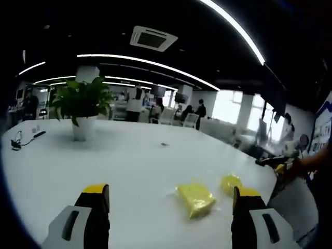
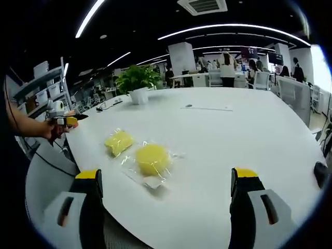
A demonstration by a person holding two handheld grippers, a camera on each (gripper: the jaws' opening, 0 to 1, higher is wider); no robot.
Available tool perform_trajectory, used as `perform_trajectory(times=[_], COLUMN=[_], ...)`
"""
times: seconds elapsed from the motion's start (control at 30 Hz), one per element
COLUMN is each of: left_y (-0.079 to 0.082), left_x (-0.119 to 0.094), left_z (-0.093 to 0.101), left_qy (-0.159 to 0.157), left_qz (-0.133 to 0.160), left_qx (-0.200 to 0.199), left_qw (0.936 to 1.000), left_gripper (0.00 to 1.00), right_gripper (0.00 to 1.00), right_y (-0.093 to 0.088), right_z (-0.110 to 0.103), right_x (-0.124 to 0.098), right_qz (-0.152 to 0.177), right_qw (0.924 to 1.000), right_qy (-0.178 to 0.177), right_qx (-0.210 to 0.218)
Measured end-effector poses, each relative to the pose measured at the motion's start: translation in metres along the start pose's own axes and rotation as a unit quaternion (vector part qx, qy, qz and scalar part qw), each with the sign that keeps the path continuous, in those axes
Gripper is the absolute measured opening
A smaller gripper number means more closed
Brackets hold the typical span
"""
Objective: Compare the silicone blocks by pressing each to a similar depth, holding the contact briefly, and releasing to observe deformation and rebound differences across the visible hardness samples.
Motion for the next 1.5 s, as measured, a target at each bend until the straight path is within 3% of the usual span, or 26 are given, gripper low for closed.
perform_trajectory(times=[0.07, 0.13, 0.23, 0.27, 0.37, 0.5, 0.57, 0.6, 0.7, 0.87, 0.9, 0.93, 1.13, 1.2, 1.33, 1.5], left_y=[-0.003, -0.003, 0.003, 0.001, 0.003, 0.002, -0.002, -0.003, -0.004, -0.006, -0.01, -0.012, -0.013, -0.018, -0.017, -0.008], left_x=[-0.003, -0.007, -0.015, -0.018, -0.025, -0.032, -0.034, -0.035, -0.037, -0.033, -0.032, -0.031, -0.03, -0.028, -0.027, -0.013], left_z=[0.002, 0.003, 0.003, 0.002, 0.001, -0.005, -0.008, -0.008, -0.009, -0.023, -0.026, -0.027, -0.026, -0.028, -0.025, -0.019], left_qy=[0.004, 0.003, -0.015, -0.008, -0.015, -0.015, -0.016, -0.018, -0.015, -0.002, 0.014, 0.016, -0.001, -0.003, -0.008, -0.043], left_qz=[-0.012, -0.009, 0.031, 0.021, 0.035, 0.018, 0.0, -0.008, -0.008, 0.002, -0.011, -0.018, -0.006, -0.008, -0.011, -0.03], left_qx=[-0.001, 0.008, -0.024, -0.013, 0.002, -0.001, 0.023, 0.016, 0.019, -0.006, -0.038, -0.044, -0.024, -0.043, -0.042, -0.063], left_qw=[0.9999, 0.9999, 0.9991, 0.9997, 0.9993, 0.9997, 0.9996, 0.9997, 0.9997, 1.0, 0.9991, 0.9987, 0.9997, 0.999, 0.999, 0.9966], left_gripper=[1.0, 1.0, 1.0, 1.0, 1.0, 1.0, 1.0, 1.0, 1.0, 1.0, 1.0, 1.0, 1.0, 1.0, 1.0, 1.0], right_gripper=[0.96, 0.96, 0.96, 0.96, 0.96, 0.97, 0.97, 0.97, 0.96, 0.97, 0.97, 0.97, 0.97, 0.97, 0.97, 0.97], right_y=[0.003, 0.004, 0.005, 0.005, 0.005, -0.001, -0.004, -0.005, -0.005, -0.003, -0.004, -0.005, -0.004, -0.006, -0.01, -0.011], right_z=[-0.002, -0.004, -0.008, -0.008, -0.014, -0.02, -0.019, -0.018, -0.017, -0.016, -0.016, -0.017, -0.016, -0.016, -0.015, -0.013], right_x=[-0.004, -0.008, -0.011, -0.012, -0.014, -0.012, -0.011, -0.011, -0.012, -0.012, -0.011, -0.011, -0.011, -0.01, -0.009, -0.011], right_qz=[0.02, 0.018, 0.016, 0.016, 0.012, -0.006, -0.008, -0.012, -0.013, -0.008, -0.008, -0.011, -0.018, -0.02, -0.023, -0.019], right_qw=[0.9997, 0.9997, 0.9998, 0.9998, 0.9995, 0.9989, 0.9989, 0.9987, 0.9985, 0.9985, 0.9985, 0.9984, 0.9982, 0.9981, 0.9979, 0.9976], right_qy=[-0.009, -0.014, -0.013, -0.015, -0.03, -0.037, -0.039, -0.045, -0.049, -0.052, -0.053, -0.054, -0.055, -0.057, -0.061, -0.065], right_qx=[0.012, 0.01, -0.001, -0.001, 0.005, -0.027, -0.023, -0.02, -0.021, -0.017, -0.015, -0.012, -0.013, -0.01, -0.002, 0.009])
Point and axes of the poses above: the point that each gripper's makers call its tool centre point, and the gripper's own axes: x roughly forward along the fingers, z roughly to its right, y roughly out of its top, the point moved 8 cm from there along -x, roughly backward along the fingers, and after that the axes turned 3 degrees about -y, right-handed, at the moved point
